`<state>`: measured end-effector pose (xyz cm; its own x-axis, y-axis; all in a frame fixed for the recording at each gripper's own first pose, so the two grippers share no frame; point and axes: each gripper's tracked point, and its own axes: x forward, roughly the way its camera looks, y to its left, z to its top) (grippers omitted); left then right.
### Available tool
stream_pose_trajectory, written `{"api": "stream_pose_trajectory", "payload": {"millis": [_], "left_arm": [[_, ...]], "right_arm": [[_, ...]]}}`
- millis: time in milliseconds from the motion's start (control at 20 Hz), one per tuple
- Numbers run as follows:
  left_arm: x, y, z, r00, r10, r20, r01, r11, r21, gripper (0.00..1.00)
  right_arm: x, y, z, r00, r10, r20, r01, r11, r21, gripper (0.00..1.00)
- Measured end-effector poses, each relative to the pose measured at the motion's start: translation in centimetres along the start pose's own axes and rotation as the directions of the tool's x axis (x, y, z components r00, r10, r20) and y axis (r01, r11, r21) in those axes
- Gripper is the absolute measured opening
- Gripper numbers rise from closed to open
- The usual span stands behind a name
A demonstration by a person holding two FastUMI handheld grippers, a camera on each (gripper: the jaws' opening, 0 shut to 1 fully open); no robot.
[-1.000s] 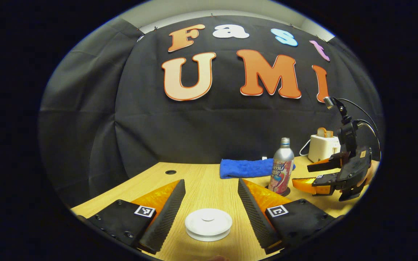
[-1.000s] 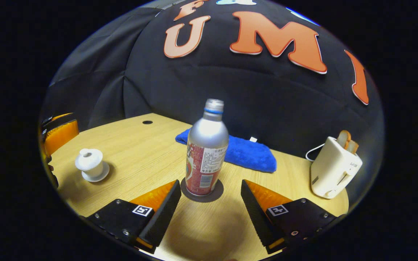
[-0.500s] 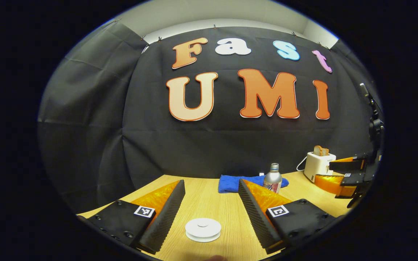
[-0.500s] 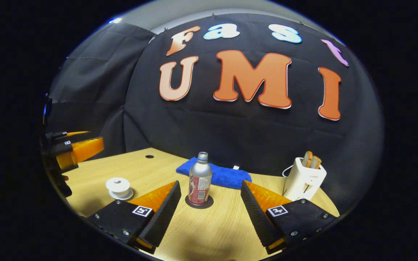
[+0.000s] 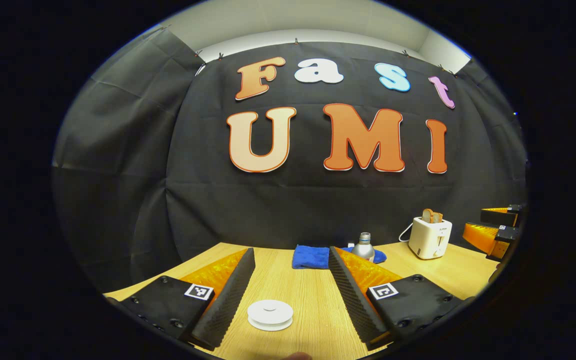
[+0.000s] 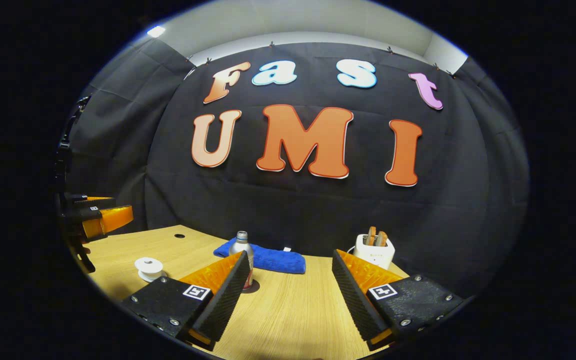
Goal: Open the teacup lid with one hand, grasp the water bottle and pour water into the teacup with the other hand; after pouring, place the water bottle on the coaster and then close the teacup lid.
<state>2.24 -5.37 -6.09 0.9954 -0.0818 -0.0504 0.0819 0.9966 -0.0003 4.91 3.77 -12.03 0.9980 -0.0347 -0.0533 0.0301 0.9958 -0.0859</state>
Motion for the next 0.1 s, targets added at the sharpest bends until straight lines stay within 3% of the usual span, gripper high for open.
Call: {"api": "stream_pose_trajectory", "payload": {"millis": [50,100], "left_arm": [[-0.06,0.26,-0.07,1.000,0.005,-0.001,-0.005,1.000,0.002,1.00],[-0.17,0.44,-0.13,1.000,0.012,0.003,-0.012,1.000,0.005,0.94]], "right_arm": [[-0.13,-0.34,-0.03,1.000,-0.014,0.001,0.014,1.000,-0.003,0.99],[0.07,-0.28,-0.01,1.000,-0.016,0.003,0.016,1.000,-0.004,0.99]]}}
